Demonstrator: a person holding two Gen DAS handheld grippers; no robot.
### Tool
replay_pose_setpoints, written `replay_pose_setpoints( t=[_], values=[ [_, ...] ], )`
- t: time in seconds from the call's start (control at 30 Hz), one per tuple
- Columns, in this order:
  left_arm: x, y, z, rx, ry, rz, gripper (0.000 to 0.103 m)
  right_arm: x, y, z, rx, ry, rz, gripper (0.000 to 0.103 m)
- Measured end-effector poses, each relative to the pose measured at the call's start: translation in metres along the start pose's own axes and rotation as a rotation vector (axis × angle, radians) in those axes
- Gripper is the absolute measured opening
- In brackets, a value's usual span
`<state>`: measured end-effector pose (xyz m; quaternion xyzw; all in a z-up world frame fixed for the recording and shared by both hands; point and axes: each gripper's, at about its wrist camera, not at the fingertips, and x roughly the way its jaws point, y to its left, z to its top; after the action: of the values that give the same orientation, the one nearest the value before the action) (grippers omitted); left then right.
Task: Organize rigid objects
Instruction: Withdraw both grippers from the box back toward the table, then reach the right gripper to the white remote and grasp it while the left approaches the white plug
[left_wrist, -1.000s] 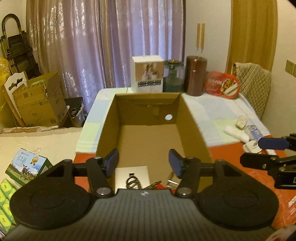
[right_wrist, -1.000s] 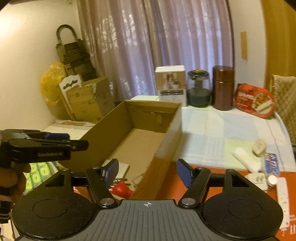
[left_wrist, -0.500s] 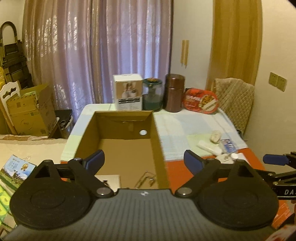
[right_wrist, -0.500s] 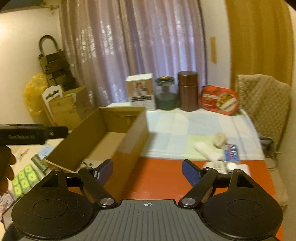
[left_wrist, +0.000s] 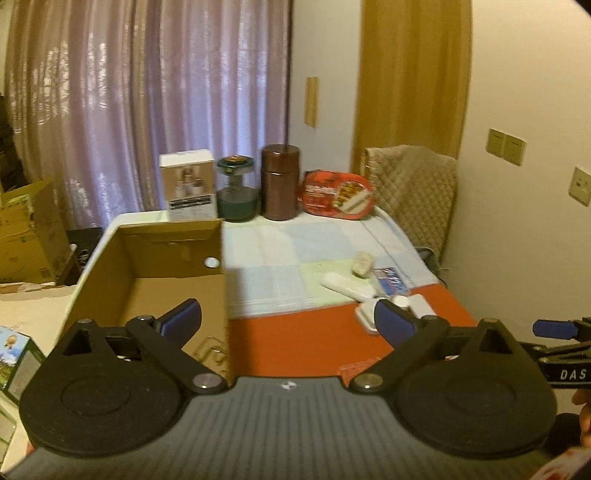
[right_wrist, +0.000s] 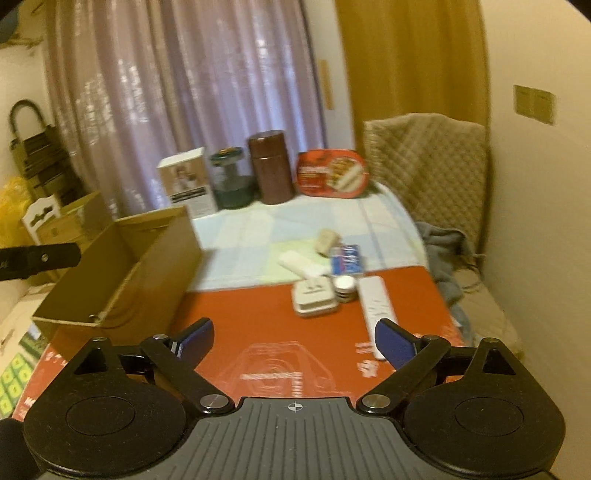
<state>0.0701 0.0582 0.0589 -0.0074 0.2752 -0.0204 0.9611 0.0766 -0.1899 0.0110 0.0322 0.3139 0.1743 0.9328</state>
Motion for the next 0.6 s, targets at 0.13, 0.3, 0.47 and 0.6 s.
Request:
replay_pose_setpoints(
  t=[0.13,0.3,0.47,0.6],
  values=[
    [0.006,-0.019,-0.003,0.019,0.007,-0.029,0.099,-0.010,-0.020,-0.001,0.024,-0.004,-0.030,0.091],
    [0.021,-0.036,-0.004,0.026,0.032,-0.049,0.099,-0.011,-0.033,0.001,0.035,-0.001,-0.043,0.091],
    [0.040,-0.051,-0.006,0.035,0.060,-0.068,0.099,-0.008,-0.044,0.006,0.029,-0.001,-0.049,0.091],
    [0.057,-0.061,-0.009,0.041,0.077,-0.074,0.099,-0.001,-0.054,0.010,0.026,0.005,-0.057,0.091]
  ],
)
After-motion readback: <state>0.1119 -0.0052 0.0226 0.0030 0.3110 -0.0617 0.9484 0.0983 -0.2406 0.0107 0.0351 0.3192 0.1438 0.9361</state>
